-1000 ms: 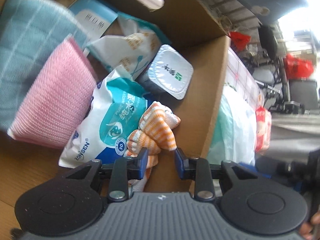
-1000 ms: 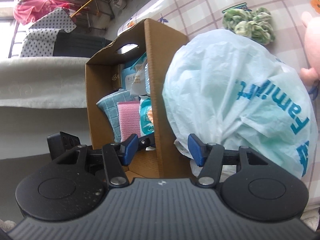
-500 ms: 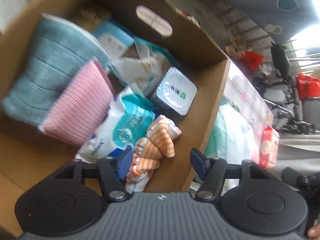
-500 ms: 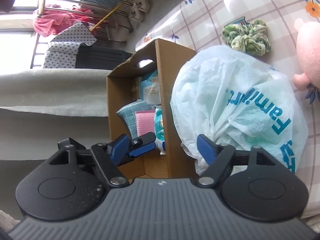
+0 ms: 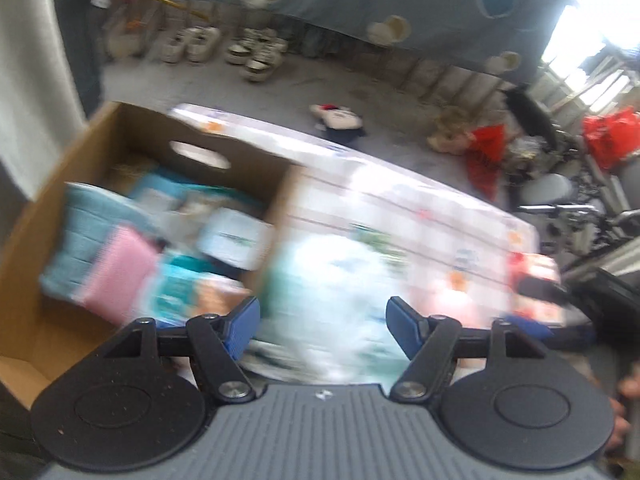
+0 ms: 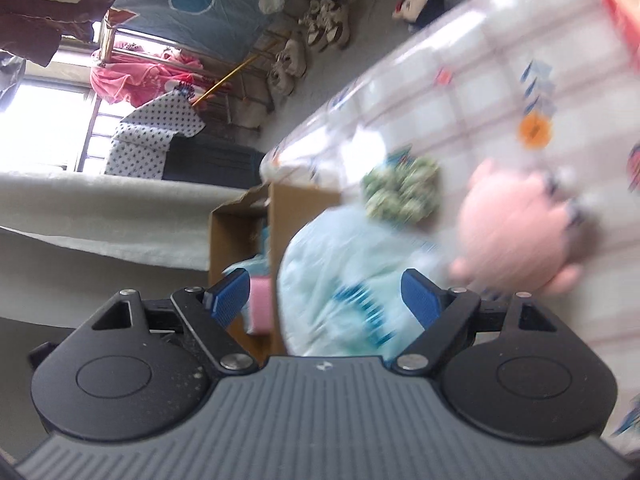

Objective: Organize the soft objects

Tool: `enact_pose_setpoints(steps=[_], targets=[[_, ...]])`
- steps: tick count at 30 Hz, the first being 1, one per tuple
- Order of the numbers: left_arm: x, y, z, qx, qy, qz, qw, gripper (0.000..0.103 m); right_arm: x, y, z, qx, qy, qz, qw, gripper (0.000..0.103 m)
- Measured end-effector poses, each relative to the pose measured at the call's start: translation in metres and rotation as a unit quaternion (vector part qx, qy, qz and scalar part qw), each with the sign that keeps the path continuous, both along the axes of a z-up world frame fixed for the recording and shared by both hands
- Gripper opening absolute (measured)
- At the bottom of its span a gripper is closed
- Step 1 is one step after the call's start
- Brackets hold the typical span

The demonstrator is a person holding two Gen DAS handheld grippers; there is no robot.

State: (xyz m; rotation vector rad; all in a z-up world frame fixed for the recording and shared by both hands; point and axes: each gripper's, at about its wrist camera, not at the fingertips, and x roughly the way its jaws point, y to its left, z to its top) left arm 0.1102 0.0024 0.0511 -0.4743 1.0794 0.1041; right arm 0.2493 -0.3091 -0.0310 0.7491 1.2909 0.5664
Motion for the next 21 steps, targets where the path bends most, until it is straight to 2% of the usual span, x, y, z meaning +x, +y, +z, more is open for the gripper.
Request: enact_pose_setpoints(steps=[3,5,10,14,18,21], targets=[[0.012,-0.049,-0.001,-0.034,-0.001,-0.019,0.9992,0.068,0.031,-0.032,-0.011,-0.027,-0.014,0.017,0.999,0.081],[0.024,-0.083,-0.010,-0.041,0.016,-0.039,0.9983,0.064,0.050,-0.044,-0.026,-0.048,-0.020,0.040,0.998,0.075],[0.048,-0.153,-0.039,-0.047,0.049,-0.072,0.9951,0.061,0.088,-0.045,-0.068,-0.065,-0.010,0.100,0.993,0.072],[0.062,-0.183,-0.073,-0.051,0.083,-0.070,0.9928,0.056,0.101,-0.030,-0.093,-0.067,0.001,0.141,0.988,0.071],[0.072,-0.196,-0.107,-0.055,0.121,-0.058,0.9895,0.056,0.104,-0.018,-0.112,-0.075,0.010,0.167,0.983,0.069],[0.074,-0.198,-0.125,-0.048,0.136,-0.044,0.9886,0.056,0.100,-0.016,-0.125,-0.086,0.031,0.184,0.979,0.060]])
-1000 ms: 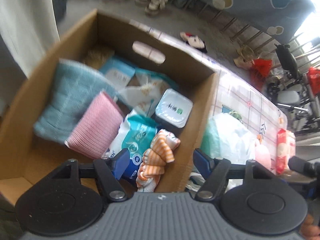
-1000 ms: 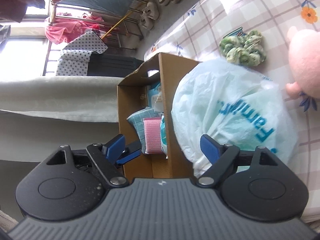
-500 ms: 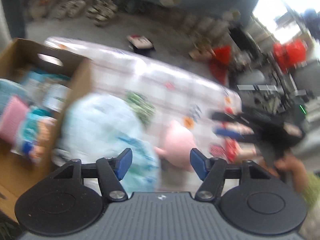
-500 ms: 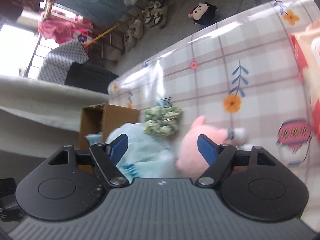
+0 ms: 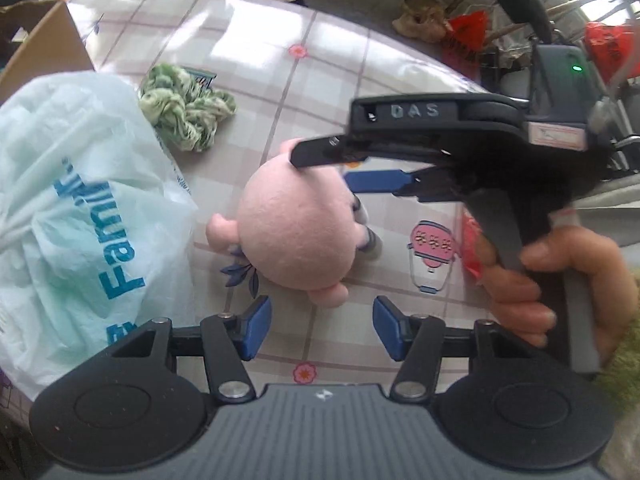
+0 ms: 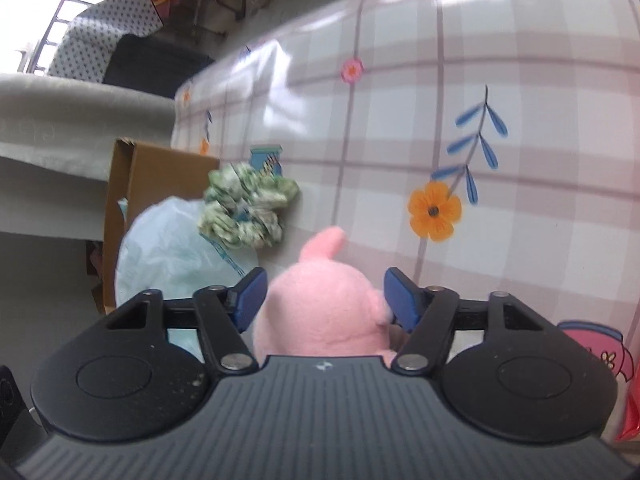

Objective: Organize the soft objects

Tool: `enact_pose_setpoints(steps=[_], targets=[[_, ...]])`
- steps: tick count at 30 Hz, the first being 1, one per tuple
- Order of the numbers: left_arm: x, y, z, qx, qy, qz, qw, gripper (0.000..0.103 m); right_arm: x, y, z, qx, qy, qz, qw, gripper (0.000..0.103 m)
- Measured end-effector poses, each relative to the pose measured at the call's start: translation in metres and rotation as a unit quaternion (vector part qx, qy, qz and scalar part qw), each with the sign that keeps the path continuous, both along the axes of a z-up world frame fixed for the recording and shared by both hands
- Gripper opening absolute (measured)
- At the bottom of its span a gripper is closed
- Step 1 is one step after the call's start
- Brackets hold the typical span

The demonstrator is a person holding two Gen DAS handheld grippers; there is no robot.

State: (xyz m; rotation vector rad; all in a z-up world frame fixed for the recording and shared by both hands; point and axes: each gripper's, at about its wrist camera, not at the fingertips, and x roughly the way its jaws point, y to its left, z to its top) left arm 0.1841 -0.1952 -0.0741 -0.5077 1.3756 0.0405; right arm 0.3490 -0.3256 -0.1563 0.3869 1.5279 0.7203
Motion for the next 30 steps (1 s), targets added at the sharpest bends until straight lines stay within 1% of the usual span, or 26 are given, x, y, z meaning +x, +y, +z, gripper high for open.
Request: enact_pose_setpoints(steps=[4,6,9,11,14,16,19,23,24,26,28,30], targets=[[-0.002,0.000,-0.011,0.012,0.016,0.012,0.9997,0.061,-0.012,-0.022,-0.001,0.010,0.036,-0.028,0.999,0.060],[-0.003,-0.002,-0.014,0.019,0.020,0.010,0.9996,0.064,-0.021,-0.035,0.001,0.018,0.053,-0.039,0.998,0.059],[0.000,-0.005,-0.018,0.026,0.027,0.004,0.9993,0.067,-0.032,-0.050,0.003,0.015,0.077,-0.051,0.996,0.060],[0.002,-0.007,-0.021,0.033,0.031,0.002,0.9990,0.068,-0.033,-0.058,0.005,0.011,0.080,-0.066,0.995,0.061],[0.006,-0.008,-0.023,0.039,0.029,0.005,0.9988,0.071,-0.026,-0.063,0.007,0.022,0.068,-0.091,0.993,0.062],[0.009,-0.008,-0.024,0.042,0.026,0.009,0.9987,0.072,-0.017,-0.060,0.002,0.028,0.066,-0.102,0.992,0.062],[0.014,-0.008,-0.023,0.045,0.017,0.019,0.9987,0.074,-0.007,-0.048,-0.006,0.030,0.066,-0.100,0.992,0.063],[0.019,-0.009,-0.024,0.046,0.012,0.022,0.9986,0.076,-0.003,-0.038,-0.013,0.029,0.072,-0.088,0.993,0.062],[0.020,-0.010,-0.025,0.045,0.013,0.021,0.9987,0.076,-0.004,-0.037,-0.014,0.031,0.078,-0.083,0.993,0.062],[0.022,-0.012,-0.027,0.039,0.014,0.019,0.9989,0.076,-0.008,-0.034,-0.017,0.033,0.092,-0.072,0.993,0.057],[0.021,-0.014,-0.029,0.046,0.022,0.019,0.9985,0.078,-0.017,-0.033,-0.018,0.030,0.100,-0.061,0.993,0.056],[0.017,-0.014,-0.031,0.039,0.030,0.019,0.9986,0.078,-0.026,-0.036,-0.016,0.029,0.108,-0.058,0.992,0.056]])
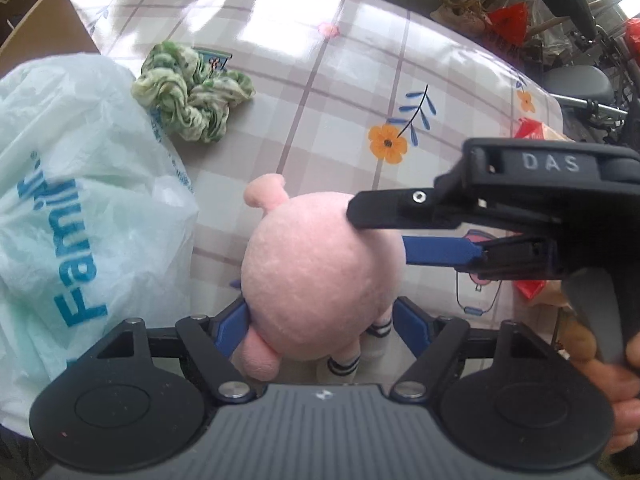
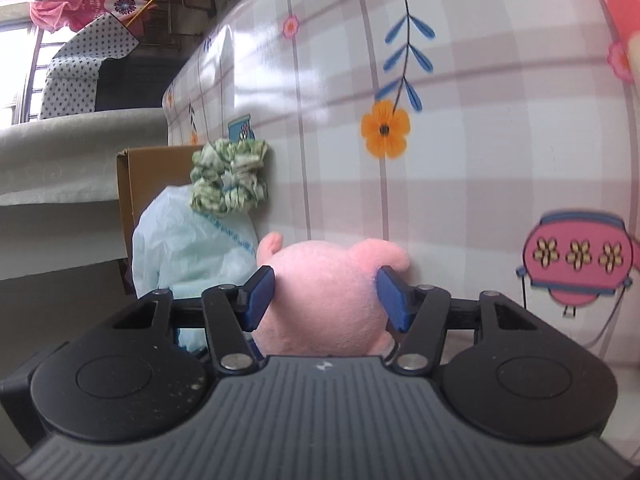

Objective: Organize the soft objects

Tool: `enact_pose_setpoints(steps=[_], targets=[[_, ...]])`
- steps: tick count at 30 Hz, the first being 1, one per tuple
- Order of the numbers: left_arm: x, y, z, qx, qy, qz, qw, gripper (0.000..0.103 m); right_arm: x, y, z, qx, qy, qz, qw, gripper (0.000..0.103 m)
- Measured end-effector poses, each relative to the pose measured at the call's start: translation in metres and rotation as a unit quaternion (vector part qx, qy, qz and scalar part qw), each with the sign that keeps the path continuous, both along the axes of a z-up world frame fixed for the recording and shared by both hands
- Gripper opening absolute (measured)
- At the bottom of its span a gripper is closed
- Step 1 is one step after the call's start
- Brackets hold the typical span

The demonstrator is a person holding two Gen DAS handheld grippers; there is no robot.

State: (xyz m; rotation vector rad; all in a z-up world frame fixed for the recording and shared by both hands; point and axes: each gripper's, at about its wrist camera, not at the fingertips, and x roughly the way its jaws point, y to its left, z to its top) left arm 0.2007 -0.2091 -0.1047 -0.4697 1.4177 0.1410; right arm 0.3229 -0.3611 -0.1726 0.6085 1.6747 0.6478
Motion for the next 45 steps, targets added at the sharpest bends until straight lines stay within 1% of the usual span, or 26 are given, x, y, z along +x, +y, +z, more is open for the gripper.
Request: enact_pose_setpoints(steps=[3,7,10,11,14,16,18,20,25,28,32,33,34,36,37,40,42,45], targets=[[-0.011,-0.002,-0.001,-0.017,0.011,-0.002,0.9998,0.078,-0.014,-0.010,-0.001,-0.004,0.026,-0.004,1.000,0.057],[-0.028,-0.009,0.000,-0.022,0.021,-0.021,0.9993,0.078,-0.034,-0.022,-0.002,-0.009,0.053,-0.005,0.999,0.057],[-0.036,-0.010,0.008,-0.020,0.017,-0.029,0.9992,0.080,-0.037,-0.035,0.003,-0.008,0.049,-0.026,0.998,0.057],[-0.038,-0.009,0.011,-0.016,0.014,-0.034,0.9992,0.082,-0.037,-0.039,0.004,-0.007,0.046,-0.034,0.998,0.057],[-0.041,-0.009,0.019,0.001,0.009,-0.050,0.9987,0.083,-0.032,-0.046,0.006,-0.006,0.040,-0.054,0.998,0.057],[-0.041,-0.009,0.024,0.013,0.003,-0.058,0.9983,0.084,-0.028,-0.045,0.006,-0.003,0.035,-0.058,0.998,0.058],[-0.038,-0.009,0.027,0.024,-0.004,-0.062,0.9978,0.088,-0.023,-0.044,0.004,-0.002,0.031,-0.056,0.998,0.059],[-0.034,-0.007,0.026,0.027,-0.002,-0.057,0.9980,0.088,-0.021,-0.039,0.002,-0.004,0.030,-0.051,0.998,0.060],[-0.030,-0.005,0.030,0.019,-0.005,-0.043,0.9989,0.088,-0.017,-0.027,-0.002,-0.006,0.016,-0.037,0.999,0.061],[-0.029,-0.012,0.033,0.011,-0.012,-0.043,0.9989,0.087,-0.014,-0.021,-0.012,-0.003,0.024,-0.037,0.999,0.062],[-0.028,-0.018,0.028,-0.002,-0.008,-0.049,0.9988,0.086,-0.019,-0.003,-0.029,0.002,0.063,0.002,0.998,0.067],[-0.027,-0.019,0.025,-0.009,-0.003,-0.051,0.9986,0.086,-0.023,0.000,-0.031,0.008,0.074,0.009,0.997,0.067],[-0.028,-0.021,0.023,-0.007,0.002,-0.052,0.9986,0.086,-0.026,0.001,-0.032,0.020,0.086,0.011,0.996,0.068],[-0.029,-0.021,0.022,-0.004,-0.002,-0.055,0.9985,0.086,-0.031,0.000,-0.031,0.037,0.107,0.015,0.993,0.070],[-0.029,-0.021,0.022,-0.010,-0.003,-0.054,0.9985,0.086,-0.033,-0.001,-0.030,0.035,0.109,0.017,0.993,0.071],[-0.028,-0.022,0.024,-0.028,-0.013,-0.060,0.9977,0.087,-0.037,-0.016,-0.022,0.035,0.123,0.003,0.992,0.071],[-0.024,-0.028,0.029,-0.036,-0.027,-0.074,0.9962,0.087,-0.037,-0.032,-0.013,0.037,0.123,-0.015,0.992,0.071],[-0.018,-0.039,0.028,-0.048,-0.035,-0.095,0.9937,0.088,-0.035,-0.057,0.000,0.036,0.121,-0.049,0.991,0.071]])
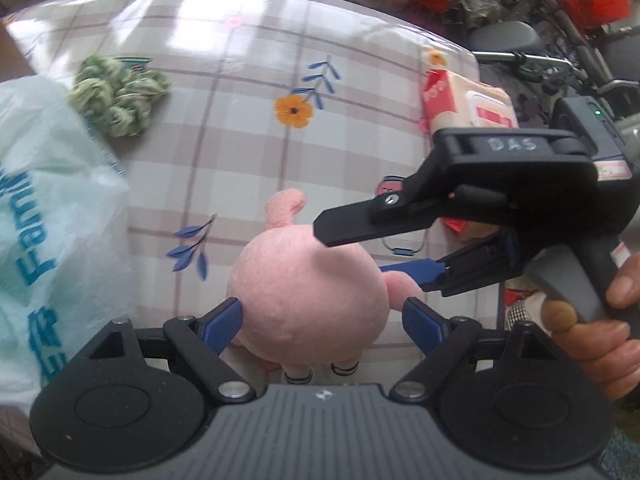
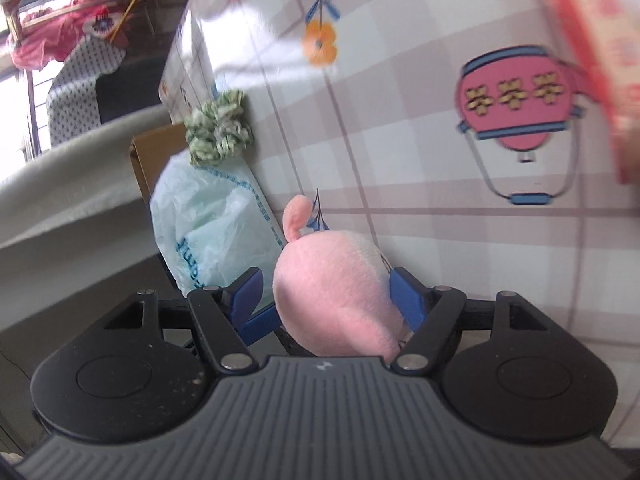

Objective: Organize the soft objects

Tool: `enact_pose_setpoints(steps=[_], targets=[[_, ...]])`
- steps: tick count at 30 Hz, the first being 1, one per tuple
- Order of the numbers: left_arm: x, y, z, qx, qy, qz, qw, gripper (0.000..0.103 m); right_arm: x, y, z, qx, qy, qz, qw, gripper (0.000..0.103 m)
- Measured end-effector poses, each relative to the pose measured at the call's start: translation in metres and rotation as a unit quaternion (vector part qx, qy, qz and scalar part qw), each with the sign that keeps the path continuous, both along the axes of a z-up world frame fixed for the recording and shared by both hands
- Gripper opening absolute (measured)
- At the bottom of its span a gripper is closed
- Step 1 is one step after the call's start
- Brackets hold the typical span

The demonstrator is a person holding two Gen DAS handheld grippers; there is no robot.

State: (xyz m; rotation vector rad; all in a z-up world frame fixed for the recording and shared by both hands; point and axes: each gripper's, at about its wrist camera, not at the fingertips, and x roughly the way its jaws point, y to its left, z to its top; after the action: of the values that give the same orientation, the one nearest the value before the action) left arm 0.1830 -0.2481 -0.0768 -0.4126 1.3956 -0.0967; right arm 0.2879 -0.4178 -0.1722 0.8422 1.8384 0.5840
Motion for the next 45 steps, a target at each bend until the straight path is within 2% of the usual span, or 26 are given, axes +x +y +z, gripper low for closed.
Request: enact_pose_setpoints(steps=[6,14,17,19,20,24,30,33,34,40,45], targets=[[0.011,-0.017,0.000,0.000,-0.021,-0.033,0.9992,0.094,0.004,-0.028,0.021,0.001,-0.008,-0.044,0.999,0.071],[0.011,-0.013,-0.005,0.004,-0.020,-0.043,0.9989,0.098,0.000,-0.031,0.026,0.043,0.018,-0.061,0.997,0.071],[0.010,-0.010,-0.006,0.021,-0.025,-0.042,0.9986,0.097,-0.003,-0.028,0.022,0.076,0.043,-0.071,0.994,0.070],[0.010,-0.007,-0.008,0.027,-0.025,-0.044,0.9984,0.092,-0.004,-0.026,0.022,0.085,0.048,-0.073,0.993,0.070],[0.010,-0.005,-0.010,0.027,-0.022,-0.040,0.9986,0.087,-0.003,-0.025,0.023,0.084,0.045,-0.070,0.993,0.070],[0.006,0.008,-0.016,0.014,-0.010,-0.010,0.9998,0.084,0.004,-0.025,0.027,0.066,0.015,-0.065,0.996,0.070],[0.000,0.019,-0.018,-0.006,-0.014,0.013,0.9998,0.082,0.013,0.001,0.014,-0.017,-0.046,0.009,0.999,0.083],[-0.001,0.018,-0.013,-0.014,-0.024,0.012,0.9995,0.082,0.009,0.016,-0.002,-0.014,-0.031,0.030,0.999,0.083],[-0.001,0.018,-0.012,-0.018,-0.027,0.014,0.9994,0.082,0.006,0.017,-0.006,-0.006,-0.024,0.026,0.999,0.087],[-0.001,0.014,-0.007,-0.036,-0.037,0.002,0.9987,0.082,-0.003,0.008,-0.015,0.017,0.015,-0.012,1.000,0.088],[0.003,0.012,-0.012,-0.047,-0.033,0.001,0.9984,0.086,-0.005,0.004,-0.008,0.005,-0.005,-0.008,1.000,0.080]])
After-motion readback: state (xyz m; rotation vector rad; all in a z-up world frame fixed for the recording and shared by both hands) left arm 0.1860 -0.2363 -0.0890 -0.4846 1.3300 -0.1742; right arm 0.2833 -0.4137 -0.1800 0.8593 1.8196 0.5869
